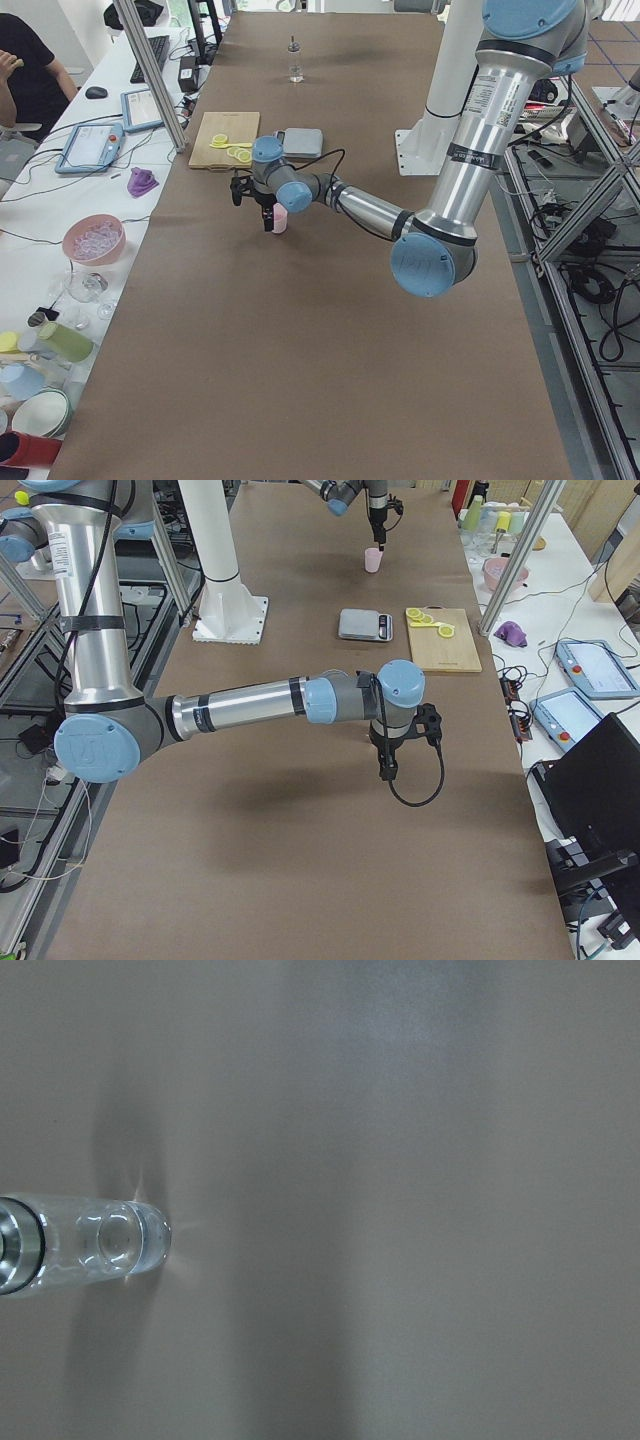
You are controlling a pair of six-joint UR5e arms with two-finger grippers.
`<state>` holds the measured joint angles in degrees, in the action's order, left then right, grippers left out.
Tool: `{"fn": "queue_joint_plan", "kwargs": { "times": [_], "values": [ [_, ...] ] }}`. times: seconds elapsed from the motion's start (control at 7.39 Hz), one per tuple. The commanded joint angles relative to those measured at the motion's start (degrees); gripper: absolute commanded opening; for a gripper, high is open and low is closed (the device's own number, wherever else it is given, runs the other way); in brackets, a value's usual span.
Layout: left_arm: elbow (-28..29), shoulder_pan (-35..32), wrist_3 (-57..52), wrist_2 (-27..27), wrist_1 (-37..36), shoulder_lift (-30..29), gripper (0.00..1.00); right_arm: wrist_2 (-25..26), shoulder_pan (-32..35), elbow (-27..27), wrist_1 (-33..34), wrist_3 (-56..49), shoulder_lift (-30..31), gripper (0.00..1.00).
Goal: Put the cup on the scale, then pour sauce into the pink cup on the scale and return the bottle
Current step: 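Move the left gripper down to the pink cup and close around it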
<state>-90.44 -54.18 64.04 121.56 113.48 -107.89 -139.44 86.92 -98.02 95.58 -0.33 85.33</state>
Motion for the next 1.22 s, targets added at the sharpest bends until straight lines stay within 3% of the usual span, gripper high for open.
{"fn": "queue_joint_plan", "kwargs": {
  "times": [0.0, 0.54, 0.68, 0.95, 1.08],
  "values": [
    [-0.4, 0.1, 0.1, 0.3, 0.1, 0.8, 0.98, -0.3, 0.0, -0.1, 0.0, 0.1, 0.0, 1.0],
    [-1.1, 2.7, 0.1, 0.3, 0.1, 0.9, 0.95, -0.3, 0.0, -0.1, 0.0, 2.3, -0.1, 1.0],
    [-1.5, 2.8, 0.1, 0.3, 0.1, 0.9, 0.85, -0.4, 0.0, -0.1, 0.0, 2.3, -0.1, 1.0],
    [-1.9, 2.8, -0.7, 0.3, 0.2, 2.2, 0.5, -0.4, 0.0, -0.1, 0.0, 2.4, -0.1, 1.0],
    [-1.9, 2.8, -0.7, 0.3, 0.2, 2.3, 0.37, -0.5, 0.0, -0.2, 0.0, 2.4, -0.1, 1.0]
  ]
}}
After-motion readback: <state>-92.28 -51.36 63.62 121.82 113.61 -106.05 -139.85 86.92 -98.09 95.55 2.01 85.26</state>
